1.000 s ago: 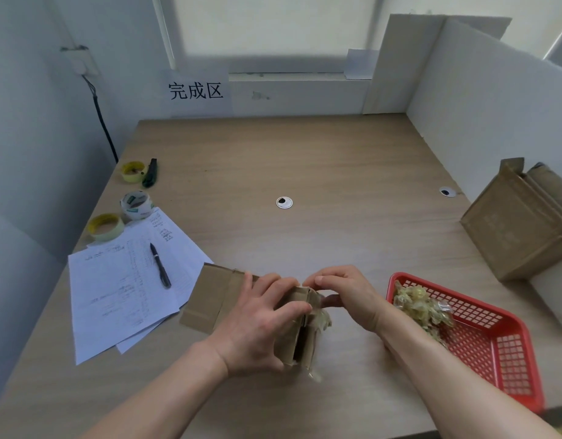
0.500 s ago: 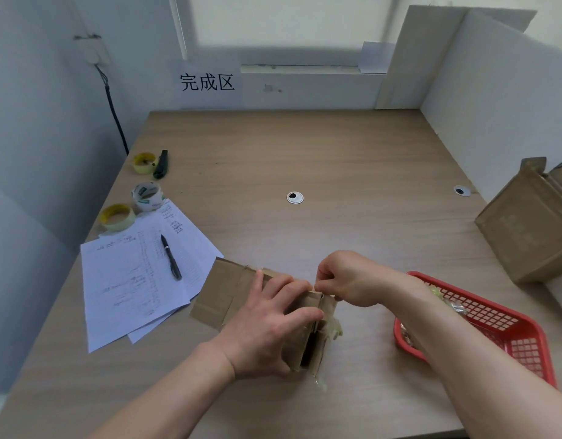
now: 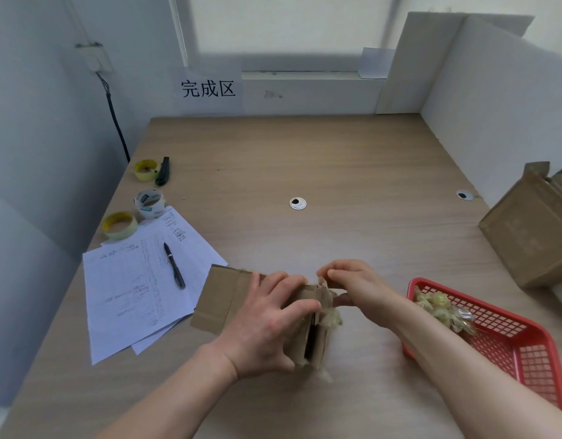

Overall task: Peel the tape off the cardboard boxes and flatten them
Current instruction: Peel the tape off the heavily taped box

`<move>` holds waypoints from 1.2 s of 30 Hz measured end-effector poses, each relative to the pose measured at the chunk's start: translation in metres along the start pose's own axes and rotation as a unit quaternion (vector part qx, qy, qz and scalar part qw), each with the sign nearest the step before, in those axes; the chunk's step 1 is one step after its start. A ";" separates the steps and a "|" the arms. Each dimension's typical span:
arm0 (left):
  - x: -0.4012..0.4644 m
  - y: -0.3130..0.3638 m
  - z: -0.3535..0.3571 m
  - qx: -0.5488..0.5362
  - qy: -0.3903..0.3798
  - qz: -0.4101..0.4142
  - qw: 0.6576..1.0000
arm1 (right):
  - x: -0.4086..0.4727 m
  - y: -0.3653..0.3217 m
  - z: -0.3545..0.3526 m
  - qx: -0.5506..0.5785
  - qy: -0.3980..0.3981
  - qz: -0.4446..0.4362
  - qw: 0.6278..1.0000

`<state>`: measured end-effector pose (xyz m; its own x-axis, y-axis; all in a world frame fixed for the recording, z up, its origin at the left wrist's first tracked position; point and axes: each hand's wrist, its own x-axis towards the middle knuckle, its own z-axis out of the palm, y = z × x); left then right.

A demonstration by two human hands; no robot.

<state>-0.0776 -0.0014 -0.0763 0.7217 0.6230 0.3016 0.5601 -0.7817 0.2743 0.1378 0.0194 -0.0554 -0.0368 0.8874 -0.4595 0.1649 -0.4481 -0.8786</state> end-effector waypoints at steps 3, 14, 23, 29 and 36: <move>0.008 -0.006 -0.012 -0.021 0.023 -0.029 0.999 | 0.000 -0.006 0.007 0.051 0.010 -0.026 0.998; 0.018 -0.018 -0.048 -0.318 0.143 -0.199 0.916 | 0.007 -0.042 0.016 0.161 0.080 -0.183 0.966; -0.012 -0.031 -0.024 -0.338 -0.013 -0.305 0.890 | 0.009 -0.006 0.054 -0.090 0.081 -0.242 0.963; -0.030 -0.039 -0.016 -0.340 -0.101 -0.332 0.874 | 0.026 0.017 0.075 -0.322 0.063 -0.209 0.921; -0.034 -0.032 0.005 -0.447 0.026 -0.448 0.774 | 0.032 0.029 0.093 -0.330 0.081 -0.194 0.920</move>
<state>-0.1180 0.0028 -0.1003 0.1769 0.9218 -0.3449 0.3035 0.2823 0.9101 0.0499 0.0247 -0.1073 -0.0815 0.9951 -0.0553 0.7345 0.0225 -0.6783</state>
